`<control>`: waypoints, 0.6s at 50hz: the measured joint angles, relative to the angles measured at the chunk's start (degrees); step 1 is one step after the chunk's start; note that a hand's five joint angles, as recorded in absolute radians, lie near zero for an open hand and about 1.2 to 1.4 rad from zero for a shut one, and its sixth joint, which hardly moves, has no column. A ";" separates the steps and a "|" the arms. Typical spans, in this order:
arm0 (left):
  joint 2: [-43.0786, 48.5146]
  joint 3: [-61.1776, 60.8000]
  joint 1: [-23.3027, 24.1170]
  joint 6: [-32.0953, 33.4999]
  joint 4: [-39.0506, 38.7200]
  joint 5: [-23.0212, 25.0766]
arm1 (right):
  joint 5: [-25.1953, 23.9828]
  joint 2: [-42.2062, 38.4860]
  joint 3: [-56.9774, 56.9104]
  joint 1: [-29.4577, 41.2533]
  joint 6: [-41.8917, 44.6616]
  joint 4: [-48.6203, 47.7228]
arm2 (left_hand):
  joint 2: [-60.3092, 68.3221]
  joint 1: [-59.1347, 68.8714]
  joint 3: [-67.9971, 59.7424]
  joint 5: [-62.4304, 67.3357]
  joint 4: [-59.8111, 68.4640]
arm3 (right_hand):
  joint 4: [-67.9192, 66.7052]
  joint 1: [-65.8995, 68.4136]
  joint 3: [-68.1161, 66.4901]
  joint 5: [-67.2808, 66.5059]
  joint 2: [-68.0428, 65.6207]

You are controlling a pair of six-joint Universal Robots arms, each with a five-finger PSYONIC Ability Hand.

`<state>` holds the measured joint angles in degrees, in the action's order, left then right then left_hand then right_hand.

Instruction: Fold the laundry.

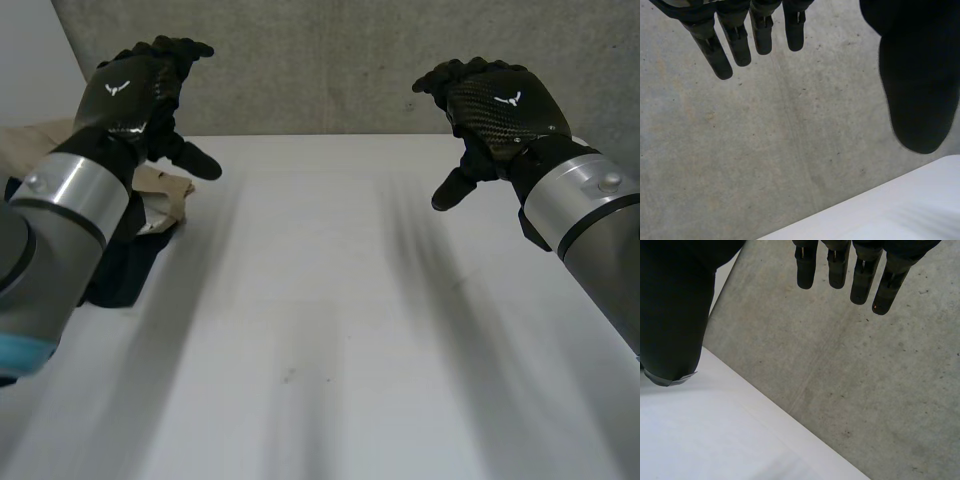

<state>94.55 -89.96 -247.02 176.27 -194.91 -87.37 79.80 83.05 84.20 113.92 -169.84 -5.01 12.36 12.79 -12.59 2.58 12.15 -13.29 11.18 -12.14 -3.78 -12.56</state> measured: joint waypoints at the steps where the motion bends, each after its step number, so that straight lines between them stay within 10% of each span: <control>1: 1.65 1.79 -1.62 0.09 0.11 1.83 | 0.00 0.00 0.01 0.04 0.21 0.03 | 0.00 0.00 0.00 0.00 0.00 | 0.00 0.00 0.00 0.00 0.00; 14: 21.00 17.96 -15.13 19.98 1.84 9.04 | -0.01 0.04 0.09 0.08 1.92 0.07 | 0.00 0.00 0.00 0.00 0.00 | 0.00 0.00 0.00 0.00 0.00; 22: 35.69 29.59 -20.79 41.69 6.45 5.03 | 0.00 -0.49 0.09 0.11 2.08 0.00 | 0.27 0.27 -0.21 0.28 0.37 | 0.00 0.00 0.00 0.00 0.00; 30: 42.33 35.49 -22.12 46.88 9.85 -1.79 | -0.01 -1.79 0.02 0.11 2.13 0.00 | 20.42 22.38 -20.07 20.13 20.79 | 0.00 0.00 0.00 0.00 0.00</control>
<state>136.88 -54.48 -269.14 223.15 -185.06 -89.16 79.79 81.27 84.22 114.03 -167.71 -5.01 32.78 35.17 -32.66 22.71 32.94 -13.29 11.18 -12.14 -3.78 -12.56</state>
